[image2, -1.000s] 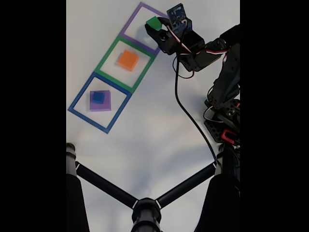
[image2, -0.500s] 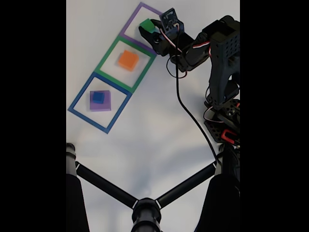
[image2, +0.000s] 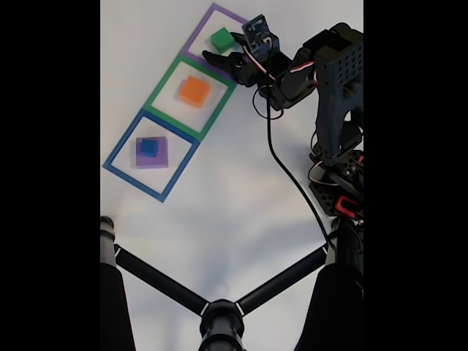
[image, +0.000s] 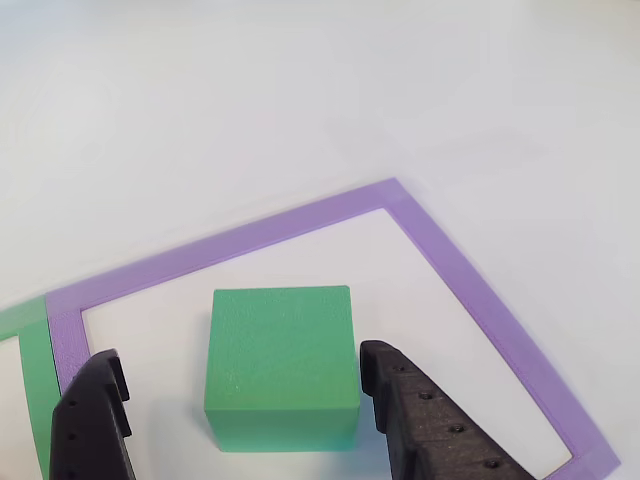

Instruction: Tower of hanoi

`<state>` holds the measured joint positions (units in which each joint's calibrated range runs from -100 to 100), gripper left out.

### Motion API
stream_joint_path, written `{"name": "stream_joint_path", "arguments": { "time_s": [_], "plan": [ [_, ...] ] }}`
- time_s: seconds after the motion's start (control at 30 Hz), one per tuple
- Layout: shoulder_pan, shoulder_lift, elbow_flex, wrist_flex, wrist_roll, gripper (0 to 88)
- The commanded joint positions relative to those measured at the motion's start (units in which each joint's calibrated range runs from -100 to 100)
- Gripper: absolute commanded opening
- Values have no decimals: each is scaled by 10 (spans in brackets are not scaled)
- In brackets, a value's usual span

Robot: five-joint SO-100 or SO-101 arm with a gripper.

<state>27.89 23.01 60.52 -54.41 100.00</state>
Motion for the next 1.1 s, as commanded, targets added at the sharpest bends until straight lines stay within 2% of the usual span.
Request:
{"name": "stream_joint_path", "arguments": {
  "time_s": [0.0, 0.1, 0.23, 0.33, 0.5, 0.7, 0.9, 1.07],
  "plan": [
    [1, -109, 15, 61, 0, 274],
    [7, -206, 18, 167, 0, 276],
    [12, -364, -27, 410, 0, 257],
    [14, -469, -99, 634, 0, 188],
    [4, -543, -245, 901, 0, 36],
    [-7, -579, -401, 1160, 0, 0],
    [-19, -585, -528, 1335, 0, 0],
    [-58, -601, -599, 1421, 0, 0]
  ]
}}
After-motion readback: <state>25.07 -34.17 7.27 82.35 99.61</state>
